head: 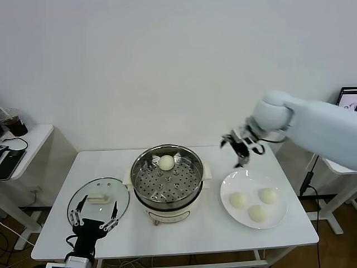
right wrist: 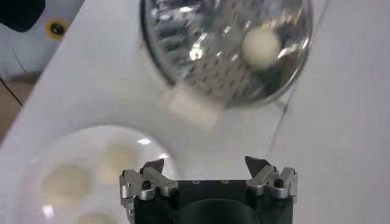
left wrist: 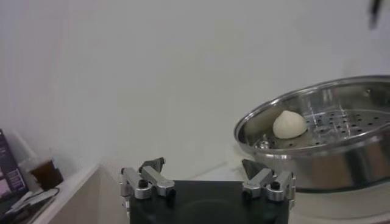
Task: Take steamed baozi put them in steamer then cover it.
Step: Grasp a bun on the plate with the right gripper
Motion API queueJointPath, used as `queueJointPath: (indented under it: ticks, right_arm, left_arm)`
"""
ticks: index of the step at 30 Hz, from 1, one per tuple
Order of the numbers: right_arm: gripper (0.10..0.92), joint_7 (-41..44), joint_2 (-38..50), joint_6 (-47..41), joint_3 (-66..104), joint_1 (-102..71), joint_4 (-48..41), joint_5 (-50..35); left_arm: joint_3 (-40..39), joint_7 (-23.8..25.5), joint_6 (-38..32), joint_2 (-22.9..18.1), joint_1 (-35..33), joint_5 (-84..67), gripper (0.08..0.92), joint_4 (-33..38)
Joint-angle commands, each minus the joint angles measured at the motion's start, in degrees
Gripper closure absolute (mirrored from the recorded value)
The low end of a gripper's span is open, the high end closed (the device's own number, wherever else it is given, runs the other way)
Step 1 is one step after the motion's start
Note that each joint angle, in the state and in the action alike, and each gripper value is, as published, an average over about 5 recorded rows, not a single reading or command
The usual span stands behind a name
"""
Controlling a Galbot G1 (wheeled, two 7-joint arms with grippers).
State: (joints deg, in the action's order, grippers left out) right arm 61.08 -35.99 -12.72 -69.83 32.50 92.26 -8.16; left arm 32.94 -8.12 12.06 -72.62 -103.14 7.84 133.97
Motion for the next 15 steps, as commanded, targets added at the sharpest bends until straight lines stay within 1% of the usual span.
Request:
queueJointPath:
  ticks: [1,7,15]
  right_arm:
    - [0.202,-0.26,15.04,-4.60,14.10,-21.12,6.91,7.60]
    - [0.203,-2.34,11.73,-5.28,23.03,-35.70,2.01,12.82]
    - [0.203,-3.42,4.92,-5.29,24.88,-40.16,-6.05,15.20]
  left_arm:
    - [-0.48,0.04,0.30,0.62,0.93,-0.06,0.177,-0.31]
    - [-0.37,0.09,0.35,0.20,0.95,0.19,0.177,-0.68]
    - [0.12,0.33,0.80,0.20,1.18,0.40,0.177,-0.94]
